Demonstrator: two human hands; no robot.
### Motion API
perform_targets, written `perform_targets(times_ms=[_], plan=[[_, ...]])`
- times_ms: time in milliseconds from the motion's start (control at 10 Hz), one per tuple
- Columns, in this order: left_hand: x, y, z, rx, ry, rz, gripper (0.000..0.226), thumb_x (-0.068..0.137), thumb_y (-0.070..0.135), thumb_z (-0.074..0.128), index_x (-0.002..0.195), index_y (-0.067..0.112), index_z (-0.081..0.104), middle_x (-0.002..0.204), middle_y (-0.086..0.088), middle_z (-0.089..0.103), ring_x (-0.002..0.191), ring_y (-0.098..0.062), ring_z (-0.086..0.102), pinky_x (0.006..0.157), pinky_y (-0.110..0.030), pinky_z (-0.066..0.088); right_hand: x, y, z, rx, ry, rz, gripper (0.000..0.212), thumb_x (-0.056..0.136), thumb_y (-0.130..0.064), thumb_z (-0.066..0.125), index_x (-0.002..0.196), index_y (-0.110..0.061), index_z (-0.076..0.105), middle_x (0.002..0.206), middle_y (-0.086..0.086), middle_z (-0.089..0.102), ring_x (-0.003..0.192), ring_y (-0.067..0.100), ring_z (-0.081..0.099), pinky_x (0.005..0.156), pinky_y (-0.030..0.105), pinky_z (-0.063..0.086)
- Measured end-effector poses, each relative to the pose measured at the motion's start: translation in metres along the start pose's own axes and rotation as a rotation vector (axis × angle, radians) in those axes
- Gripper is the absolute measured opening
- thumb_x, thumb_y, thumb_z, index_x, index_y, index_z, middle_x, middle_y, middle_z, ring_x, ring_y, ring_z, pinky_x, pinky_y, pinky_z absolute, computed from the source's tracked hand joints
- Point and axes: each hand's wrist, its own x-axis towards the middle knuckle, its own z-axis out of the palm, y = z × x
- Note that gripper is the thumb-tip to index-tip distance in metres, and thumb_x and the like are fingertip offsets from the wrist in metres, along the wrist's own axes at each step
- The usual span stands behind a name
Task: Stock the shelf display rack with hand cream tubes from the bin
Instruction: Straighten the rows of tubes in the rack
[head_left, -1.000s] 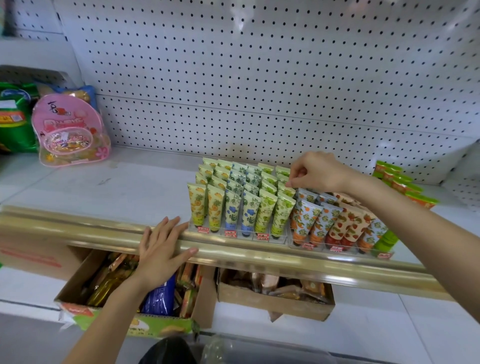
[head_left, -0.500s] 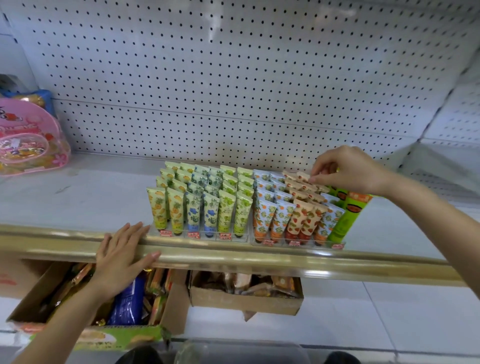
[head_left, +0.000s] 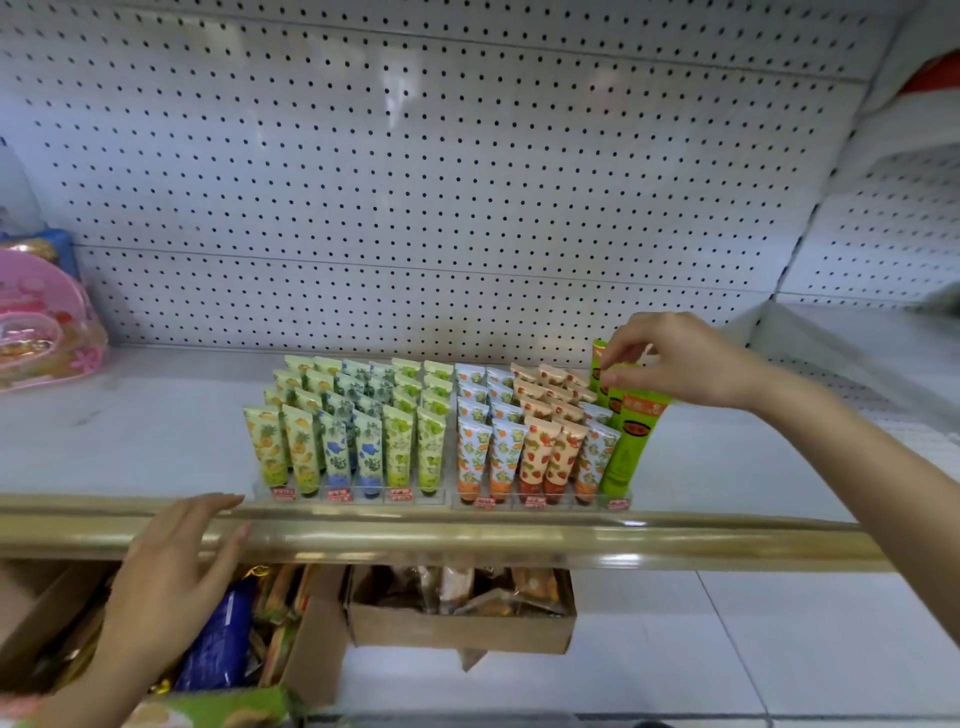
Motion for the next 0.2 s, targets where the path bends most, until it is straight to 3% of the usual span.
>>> perform_targets(times_ms=[100, 200], plan=[[0.004, 0.020, -0.016, -0.011, 0.079, 0.099, 0.048, 0.087, 0.050, 0.038, 0.112, 0.016, 0.060, 0.109, -0.006, 0.063, 0.102, -0.027, 0.056, 0.081, -0.044, 0.044, -0.002, 0.005, -0.006, -0.023, 0.001, -0.011, 0.023, 0.082, -0.032, 0.069, 0.103, -0.022, 0.070, 0.102, -0.007, 0.061, 0.093, 0.006, 0.053, 0.068, 0.000, 0.032], [0.023, 0.049, -0.035, -0.034, 0.158, 0.204, 0.048, 0.088, 0.049, 0.037, 0.113, 0.016, 0.060, 0.113, -0.003, 0.061, 0.106, -0.020, 0.052, 0.085, -0.037, 0.037, -0.007, 0.004, -0.015, -0.035, 0.021, -0.017, 0.031, 0.083, -0.033, 0.069, 0.112, -0.023, 0.067, 0.112, -0.009, 0.061, 0.098, 0.002, 0.049, 0.069, 0.009, 0.031]])
